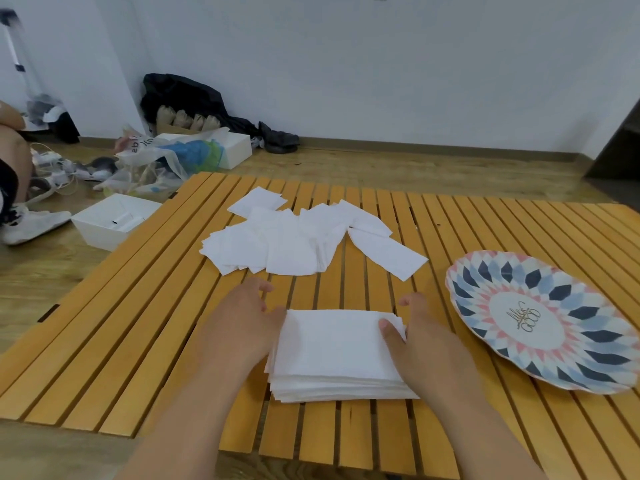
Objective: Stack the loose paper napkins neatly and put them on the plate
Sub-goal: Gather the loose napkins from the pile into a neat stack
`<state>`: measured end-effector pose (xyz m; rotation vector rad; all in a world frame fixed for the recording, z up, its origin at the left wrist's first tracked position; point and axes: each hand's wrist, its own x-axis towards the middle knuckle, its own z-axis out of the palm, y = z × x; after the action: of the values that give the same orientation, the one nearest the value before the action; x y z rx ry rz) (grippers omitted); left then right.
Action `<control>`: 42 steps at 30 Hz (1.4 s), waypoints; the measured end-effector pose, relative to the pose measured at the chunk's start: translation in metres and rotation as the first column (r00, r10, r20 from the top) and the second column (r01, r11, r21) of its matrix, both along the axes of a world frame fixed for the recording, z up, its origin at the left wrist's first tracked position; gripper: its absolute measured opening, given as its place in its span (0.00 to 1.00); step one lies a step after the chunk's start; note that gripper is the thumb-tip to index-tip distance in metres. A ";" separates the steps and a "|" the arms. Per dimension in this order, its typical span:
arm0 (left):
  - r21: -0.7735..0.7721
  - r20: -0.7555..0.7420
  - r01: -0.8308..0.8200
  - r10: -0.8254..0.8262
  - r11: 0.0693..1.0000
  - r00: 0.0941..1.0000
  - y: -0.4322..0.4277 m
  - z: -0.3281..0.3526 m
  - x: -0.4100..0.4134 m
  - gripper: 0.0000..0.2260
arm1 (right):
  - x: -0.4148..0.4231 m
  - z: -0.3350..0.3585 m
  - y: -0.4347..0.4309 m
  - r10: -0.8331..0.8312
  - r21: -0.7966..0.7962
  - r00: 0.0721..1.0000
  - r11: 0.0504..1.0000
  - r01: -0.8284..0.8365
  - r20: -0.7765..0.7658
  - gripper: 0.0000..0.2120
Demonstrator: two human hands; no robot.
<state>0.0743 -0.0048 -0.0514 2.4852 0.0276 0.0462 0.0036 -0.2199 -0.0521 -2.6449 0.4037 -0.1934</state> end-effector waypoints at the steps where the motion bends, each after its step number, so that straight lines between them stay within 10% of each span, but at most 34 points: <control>1: -0.013 0.030 -0.042 0.042 0.999 0.999 0.003 0.001 0.008 0.13 | 0.000 0.002 -0.001 -0.010 -0.013 1.000 1.000 0.010 0.009 0.19; 13: 0.109 0.010 -0.172 0.172 0.979 0.985 -0.010 -0.019 0.096 0.17 | 0.002 0.010 -0.012 -0.051 0.128 0.980 0.991 0.027 0.192 0.18; 24: -0.445 0.313 0.001 0.154 0.895 0.937 -0.025 0.041 0.048 0.03 | 0.004 0.020 -0.012 -0.124 0.378 0.951 0.926 0.008 0.283 0.12; 27: -0.740 0.203 0.131 0.033 0.660 0.979 -0.029 0.072 0.004 0.08 | 0.006 0.026 -0.007 -0.160 0.644 0.952 0.764 -0.047 0.260 0.10; 30: -0.911 0.084 0.148 -0.177 0.384 0.981 -0.026 0.077 -0.030 0.03 | 0.005 0.035 -0.001 -0.148 0.911 0.977 0.405 -0.083 0.155 0.10; 33: -0.870 -0.046 0.094 -0.271 0.484 0.961 -0.024 0.067 -0.044 0.04 | -0.002 0.043 -0.001 0.019 0.986 0.995 0.131 -0.098 0.096 0.18; 38: -0.733 -0.145 0.009 -0.169 0.680 0.975 -0.025 0.042 -0.034 0.08 | -0.005 0.040 0.001 0.113 0.926 0.991 0.363 -0.104 0.067 0.15; 42: -0.512 -0.096 0.037 -0.100 0.858 0.990 -0.027 0.027 -0.026 0.05 | 0.003 0.025 0.005 0.022 0.691 0.998 0.721 -0.055 0.056 0.13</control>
<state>0.0482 -0.0321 -0.0240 1.9501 0.0010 -0.1263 0.0064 -0.2145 -0.0275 -1.8914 0.3218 -0.0631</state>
